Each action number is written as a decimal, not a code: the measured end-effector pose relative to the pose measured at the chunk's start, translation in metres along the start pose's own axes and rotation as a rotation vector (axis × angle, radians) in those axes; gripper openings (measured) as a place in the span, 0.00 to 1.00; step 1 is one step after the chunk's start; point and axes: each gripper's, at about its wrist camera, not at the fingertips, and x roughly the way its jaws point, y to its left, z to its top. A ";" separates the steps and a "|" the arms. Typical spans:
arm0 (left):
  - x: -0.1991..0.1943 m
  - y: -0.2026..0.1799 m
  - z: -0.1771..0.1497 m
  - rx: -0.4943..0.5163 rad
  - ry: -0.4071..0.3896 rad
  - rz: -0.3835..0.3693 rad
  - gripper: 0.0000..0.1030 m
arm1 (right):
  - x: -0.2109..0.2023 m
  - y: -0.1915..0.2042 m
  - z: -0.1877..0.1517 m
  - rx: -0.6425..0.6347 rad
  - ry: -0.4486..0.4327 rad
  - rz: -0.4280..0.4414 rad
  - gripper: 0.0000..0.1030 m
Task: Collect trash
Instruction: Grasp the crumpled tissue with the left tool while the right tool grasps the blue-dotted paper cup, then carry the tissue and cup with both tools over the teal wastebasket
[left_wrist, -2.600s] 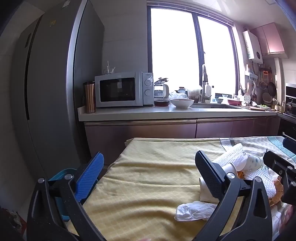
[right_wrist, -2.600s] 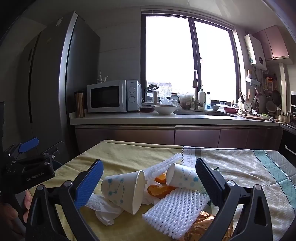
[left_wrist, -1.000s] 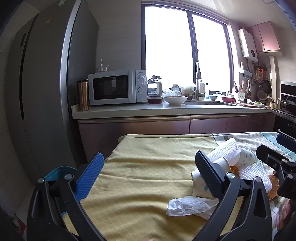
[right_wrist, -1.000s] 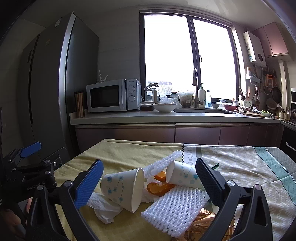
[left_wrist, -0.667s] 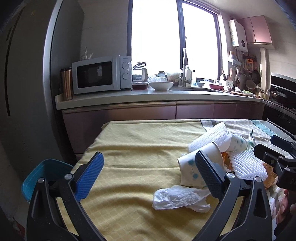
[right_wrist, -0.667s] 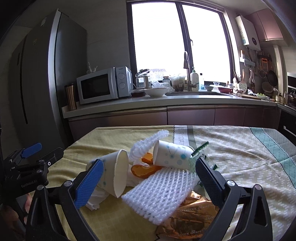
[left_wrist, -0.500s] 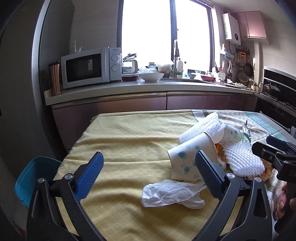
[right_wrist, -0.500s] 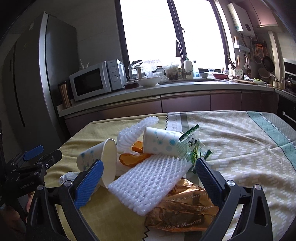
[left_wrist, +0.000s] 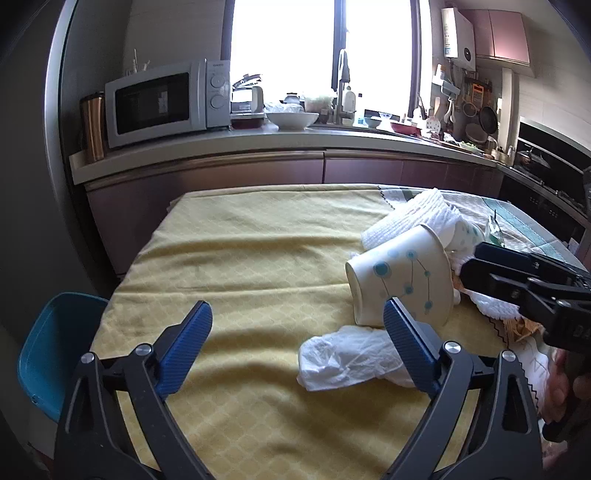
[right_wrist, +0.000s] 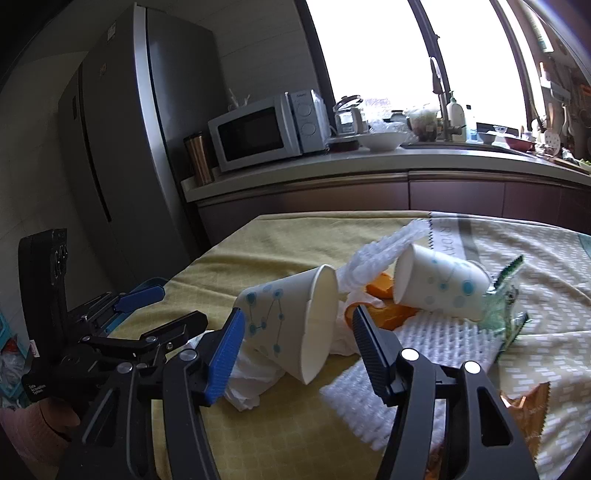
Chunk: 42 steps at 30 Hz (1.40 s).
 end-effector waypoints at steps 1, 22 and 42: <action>0.002 0.002 -0.002 0.000 0.019 -0.025 0.88 | 0.006 0.000 0.000 0.005 0.020 0.012 0.51; 0.016 0.014 -0.014 -0.130 0.150 -0.298 0.06 | 0.018 0.017 0.014 0.009 0.066 0.182 0.02; -0.087 0.146 -0.008 -0.311 -0.043 0.011 0.06 | 0.081 0.127 0.064 -0.149 0.084 0.468 0.02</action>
